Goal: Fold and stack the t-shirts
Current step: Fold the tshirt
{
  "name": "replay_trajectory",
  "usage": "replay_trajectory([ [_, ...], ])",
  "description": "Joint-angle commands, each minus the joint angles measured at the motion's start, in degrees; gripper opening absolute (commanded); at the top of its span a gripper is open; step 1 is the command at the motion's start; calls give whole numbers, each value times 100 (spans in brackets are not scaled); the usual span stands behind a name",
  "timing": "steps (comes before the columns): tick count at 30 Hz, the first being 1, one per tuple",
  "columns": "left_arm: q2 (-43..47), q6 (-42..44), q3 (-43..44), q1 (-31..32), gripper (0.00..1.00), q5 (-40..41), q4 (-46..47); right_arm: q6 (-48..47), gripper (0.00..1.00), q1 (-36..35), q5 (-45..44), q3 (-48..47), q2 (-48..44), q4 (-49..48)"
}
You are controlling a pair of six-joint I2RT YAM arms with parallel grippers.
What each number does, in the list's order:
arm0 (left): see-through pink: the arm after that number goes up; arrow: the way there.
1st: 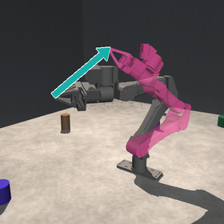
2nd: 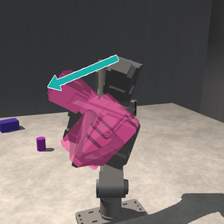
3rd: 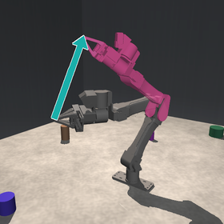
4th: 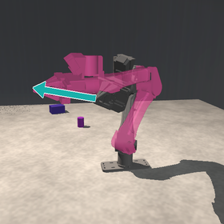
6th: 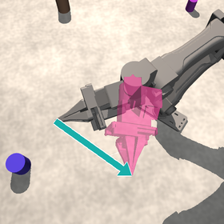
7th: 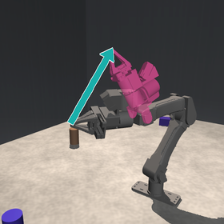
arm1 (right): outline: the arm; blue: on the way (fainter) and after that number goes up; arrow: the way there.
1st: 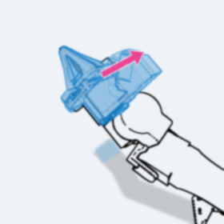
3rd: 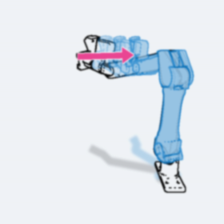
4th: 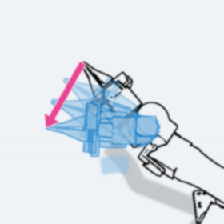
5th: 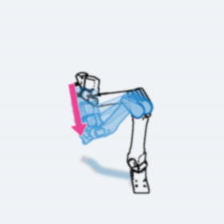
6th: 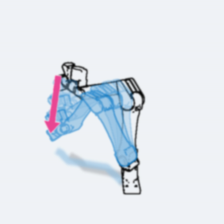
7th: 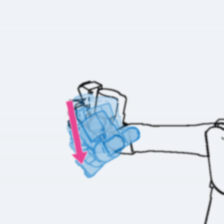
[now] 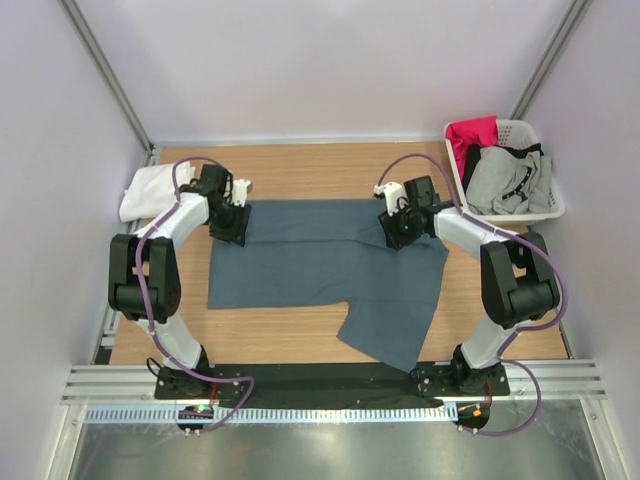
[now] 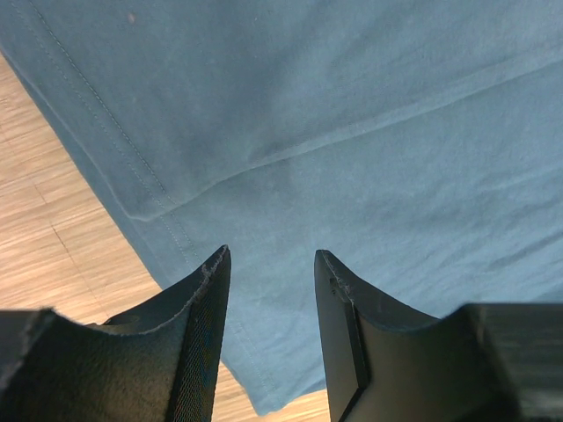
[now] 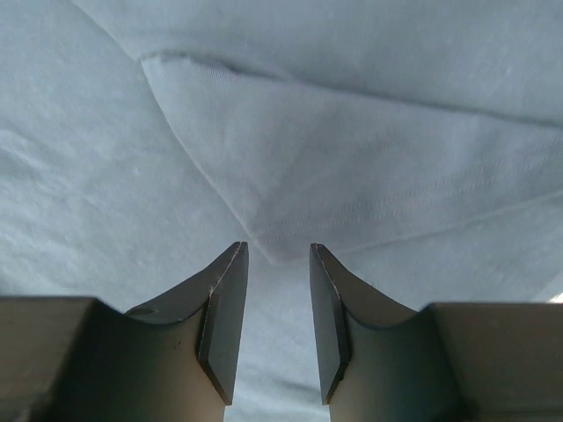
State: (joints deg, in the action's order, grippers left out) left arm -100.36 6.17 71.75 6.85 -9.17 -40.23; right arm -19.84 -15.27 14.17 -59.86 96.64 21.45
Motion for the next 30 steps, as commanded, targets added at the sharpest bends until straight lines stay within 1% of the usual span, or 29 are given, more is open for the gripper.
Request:
replay_trajectory([
  [1, 157, -46, -64, 27, 45, -15, -20, -91, 41, -73, 68, -316, 118, -132],
  [14, 42, -81, -12, 18, 45, -15, 6, -152, 41, -161, -29, -378, 390, -97],
  [17, 16, -73, 15, 18, 45, -6, 6, -170, 39, -169, -72, -430, 443, -106],
  [20, 25, -64, 15, 27, 45, 3, -3, -179, 32, -170, -108, -501, 557, -97],
  [21, 16, -64, 6, 27, 45, 12, -3, -187, 24, -178, -125, -518, 592, -97],
  [24, 42, -46, 6, 18, 45, 38, -3, -187, 11, -187, -178, -588, 593, -89],
  [26, 43, -46, -3, 27, 45, 29, -3, -196, 6, -187, -204, -606, 558, -54],
  [30, 69, -46, -11, 18, 45, 12, 24, -284, 2, -231, -240, -764, 339, 175],
])
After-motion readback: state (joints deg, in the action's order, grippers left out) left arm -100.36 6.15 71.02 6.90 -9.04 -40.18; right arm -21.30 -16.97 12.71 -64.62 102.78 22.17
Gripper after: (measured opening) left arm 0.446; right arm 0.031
